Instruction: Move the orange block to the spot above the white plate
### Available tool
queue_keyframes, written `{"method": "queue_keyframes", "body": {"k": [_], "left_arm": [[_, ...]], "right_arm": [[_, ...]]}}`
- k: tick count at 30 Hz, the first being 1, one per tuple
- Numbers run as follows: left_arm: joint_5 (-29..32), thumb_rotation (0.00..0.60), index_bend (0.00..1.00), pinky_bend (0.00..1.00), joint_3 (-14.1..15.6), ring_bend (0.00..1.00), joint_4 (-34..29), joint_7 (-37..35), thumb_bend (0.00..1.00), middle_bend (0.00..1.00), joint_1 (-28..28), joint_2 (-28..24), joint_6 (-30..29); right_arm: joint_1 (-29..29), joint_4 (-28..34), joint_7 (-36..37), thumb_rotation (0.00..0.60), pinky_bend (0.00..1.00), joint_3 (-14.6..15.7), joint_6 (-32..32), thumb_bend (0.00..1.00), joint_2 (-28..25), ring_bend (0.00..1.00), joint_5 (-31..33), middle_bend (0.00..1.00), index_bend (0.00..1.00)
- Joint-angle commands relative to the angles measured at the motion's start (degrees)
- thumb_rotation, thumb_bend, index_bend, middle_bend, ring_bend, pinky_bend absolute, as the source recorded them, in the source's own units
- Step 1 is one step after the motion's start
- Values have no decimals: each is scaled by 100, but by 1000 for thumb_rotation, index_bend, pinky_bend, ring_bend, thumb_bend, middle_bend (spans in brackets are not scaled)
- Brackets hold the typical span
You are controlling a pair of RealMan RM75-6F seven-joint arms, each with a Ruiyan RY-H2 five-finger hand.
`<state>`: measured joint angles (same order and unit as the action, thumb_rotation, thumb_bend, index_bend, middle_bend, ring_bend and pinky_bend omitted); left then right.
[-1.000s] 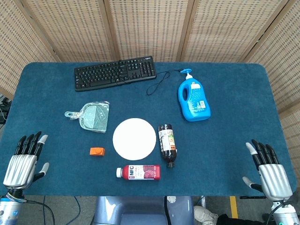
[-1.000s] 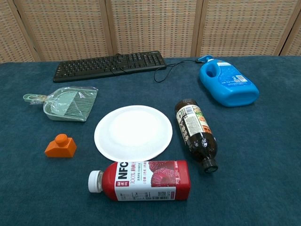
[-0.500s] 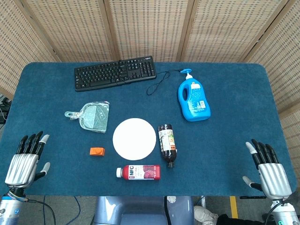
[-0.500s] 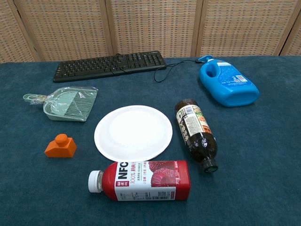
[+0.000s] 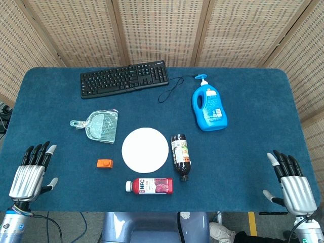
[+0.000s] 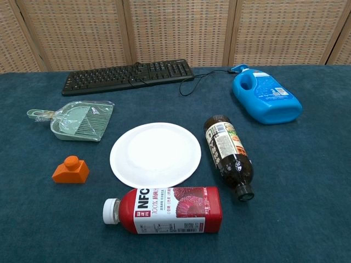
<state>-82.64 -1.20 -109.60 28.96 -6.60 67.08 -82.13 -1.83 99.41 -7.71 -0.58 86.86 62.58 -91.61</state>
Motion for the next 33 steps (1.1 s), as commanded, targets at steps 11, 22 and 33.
{"method": "queue_keyframes", "body": {"k": [11, 22, 33], "left_arm": [[820, 600, 133, 0, -460, 0, -276, 252, 261, 0, -794, 145, 1051], [1799, 600, 289, 0, -636, 0, -134, 1013, 268, 0, -1497, 595, 1737], [2562, 600, 333, 0, -654, 0, 312, 1523, 272, 0, -1963, 1239, 1855]], "right_arm": [[-3, 18, -34, 600, 9, 10, -30, 0, 0, 0, 16, 0, 4], [0, 27, 75, 600, 8, -2, -23, 0, -49, 0, 40, 0, 4], [0, 28, 163, 600, 8, -19, -17, 0, -86, 0, 66, 0, 5]]}}
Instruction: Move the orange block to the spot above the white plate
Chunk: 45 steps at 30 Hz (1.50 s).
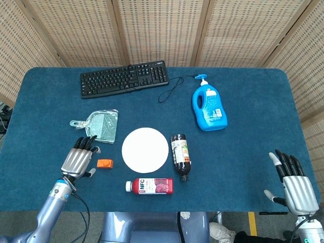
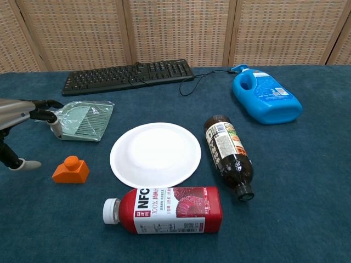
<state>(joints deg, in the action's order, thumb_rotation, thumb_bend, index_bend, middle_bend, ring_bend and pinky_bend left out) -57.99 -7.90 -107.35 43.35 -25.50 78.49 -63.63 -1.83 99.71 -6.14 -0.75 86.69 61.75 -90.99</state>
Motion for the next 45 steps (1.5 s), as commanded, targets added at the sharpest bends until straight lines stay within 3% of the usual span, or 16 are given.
{"method": "queue_keyframes", "body": {"k": [1, 20, 27, 30, 36, 45], "left_arm": [[173, 600, 334, 0, 19, 0, 149, 124, 271, 0, -114, 171, 0], [658, 600, 363, 0, 222, 0, 883, 281, 278, 0, -458, 916, -107], [719, 600, 526, 0, 273, 0, 1176, 267, 372, 0, -533, 1184, -151], [651, 600, 552, 0, 272, 0, 1208, 160, 391, 0, -523, 1244, -216], [501, 600, 549, 0, 176, 0, 1068, 25, 396, 0, -555, 1197, -350], [683, 600, 546, 0, -201, 0, 621, 444, 393, 0, -912, 1056, -462]], "right_arm": [[2, -4, 17, 600, 8, -1, 0, 0, -7, 0, 8, 0, 5], [29, 5, 63, 600, 8, 1, 82, 0, -41, 0, -53, 0, 4], [45, 0, 121, 600, 9, -4, 111, 0, -55, 0, -48, 0, 4], [38, -9, 115, 600, 8, -1, 103, 0, -46, 0, -63, 0, 4], [36, -14, 83, 600, 8, 4, 98, 0, -28, 0, -75, 0, 5], [35, -5, 161, 600, 8, -1, 83, 0, -56, 0, -48, 0, 4]]}}
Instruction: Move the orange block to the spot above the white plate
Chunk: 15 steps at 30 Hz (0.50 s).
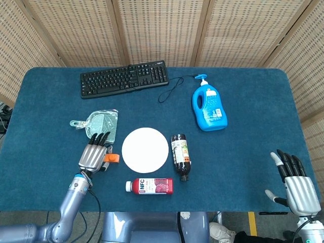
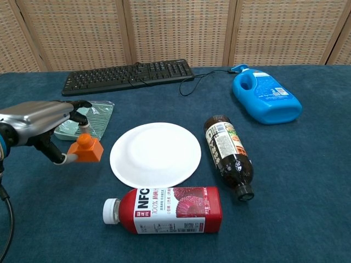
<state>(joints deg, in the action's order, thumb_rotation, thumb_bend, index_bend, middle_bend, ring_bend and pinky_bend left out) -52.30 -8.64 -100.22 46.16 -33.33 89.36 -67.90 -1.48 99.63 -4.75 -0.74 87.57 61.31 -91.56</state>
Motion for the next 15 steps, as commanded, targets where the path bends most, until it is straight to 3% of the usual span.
{"method": "queue_keyframes", "body": {"k": [1, 15], "left_arm": [[172, 600, 546, 0, -178, 0, -102, 238, 393, 0, -186, -29, -35], [1597, 600, 544, 0, -863, 0, 120, 1199, 392, 0, -1215, 415, 74]], "right_arm": [[-2, 4, 38, 600, 9, -2, -9, 0, -19, 0, 12, 0, 5], [-87, -78, 386, 600, 9, -70, -210, 0, -109, 0, 232, 0, 4]]}}
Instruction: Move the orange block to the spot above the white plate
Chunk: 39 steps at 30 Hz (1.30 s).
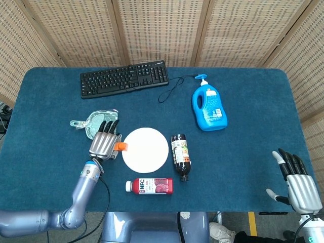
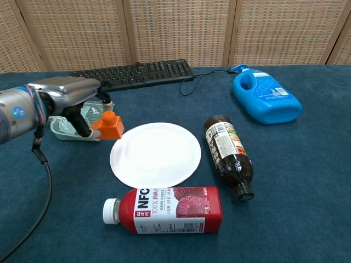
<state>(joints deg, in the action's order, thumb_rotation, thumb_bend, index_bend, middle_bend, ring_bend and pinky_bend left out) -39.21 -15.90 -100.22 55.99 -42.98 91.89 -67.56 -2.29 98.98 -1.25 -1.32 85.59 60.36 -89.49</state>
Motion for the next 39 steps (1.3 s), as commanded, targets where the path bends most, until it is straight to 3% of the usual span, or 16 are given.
{"method": "queue_keyframes", "body": {"k": [1, 10, 21, 39], "left_arm": [[371, 600, 543, 0, -166, 0, 173, 260, 390, 0, -318, 208, 50], [1273, 600, 543, 0, -578, 0, 999, 528, 391, 0, -993, 543, 270], [2425, 600, 543, 0, -1177, 0, 2528, 750, 392, 0, -2019, 972, 938], [3130, 600, 541, 0, -1220, 0, 4894, 1119, 392, 0, -3286, 2018, 1843]], "right_arm": [[-10, -20, 61, 600, 9, -16, -23, 0, -20, 0, 38, 0, 4], [-80, -119, 392, 600, 8, -114, -217, 0, -99, 0, 328, 0, 5], [-203, -341, 612, 600, 9, -260, -558, 0, -90, 0, 784, 0, 5], [-231, -521, 807, 600, 9, -382, -711, 0, -104, 0, 1120, 0, 5]]}}
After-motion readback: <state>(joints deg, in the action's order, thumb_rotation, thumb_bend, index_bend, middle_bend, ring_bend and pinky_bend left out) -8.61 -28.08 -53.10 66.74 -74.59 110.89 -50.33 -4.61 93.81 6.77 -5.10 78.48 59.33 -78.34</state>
